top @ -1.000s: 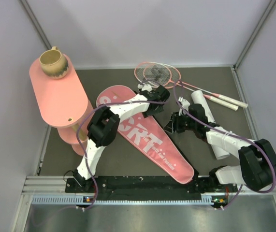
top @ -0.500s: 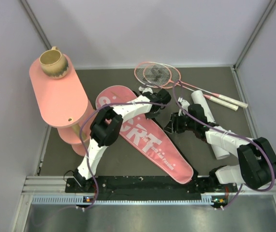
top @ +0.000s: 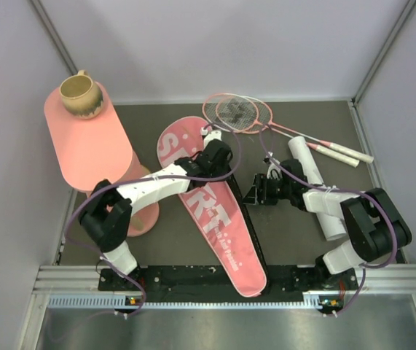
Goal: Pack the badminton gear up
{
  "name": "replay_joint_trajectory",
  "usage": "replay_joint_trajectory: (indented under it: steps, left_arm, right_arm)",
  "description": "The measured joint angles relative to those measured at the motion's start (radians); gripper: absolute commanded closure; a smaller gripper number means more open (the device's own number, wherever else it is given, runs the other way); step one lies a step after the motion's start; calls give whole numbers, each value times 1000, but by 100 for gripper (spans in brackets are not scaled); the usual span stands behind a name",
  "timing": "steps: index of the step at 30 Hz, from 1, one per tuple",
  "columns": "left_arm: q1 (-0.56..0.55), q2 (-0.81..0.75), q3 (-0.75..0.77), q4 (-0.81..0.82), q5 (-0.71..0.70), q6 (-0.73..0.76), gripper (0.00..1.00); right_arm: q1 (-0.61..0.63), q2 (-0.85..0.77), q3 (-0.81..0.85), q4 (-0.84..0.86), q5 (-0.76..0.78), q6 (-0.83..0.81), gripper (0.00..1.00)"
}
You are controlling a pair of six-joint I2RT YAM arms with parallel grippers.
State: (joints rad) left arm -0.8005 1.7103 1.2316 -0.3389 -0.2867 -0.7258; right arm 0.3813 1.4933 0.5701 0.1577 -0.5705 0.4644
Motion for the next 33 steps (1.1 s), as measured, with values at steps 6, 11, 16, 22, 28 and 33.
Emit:
replay_joint_trajectory:
  steps: [6, 11, 16, 22, 28, 33]
  left_arm:
    - [0, -55, -27, 117, 98, 65, 100]
    - [0, -107, -82, 154, 142, 89, 100]
    - [0, -175, -117, 160, 159, 101, 100]
    - [1, -269, -158, 151, 157, 114, 100]
    - [0, -349, -183, 132, 136, 130, 92]
    - [1, -413, -210, 132, 124, 126, 53]
  right_arm:
    - [42, 8, 23, 33, -47, 47, 33]
    - [97, 20, 69, 36, -29, 65, 49]
    - [129, 29, 110, 21, 51, 80, 77]
    - [195, -5, 154, -31, 183, 82, 100]
    - [309, -151, 238, -176, 356, 43, 100]
    - [344, -191, 270, -211, 392, 20, 100]
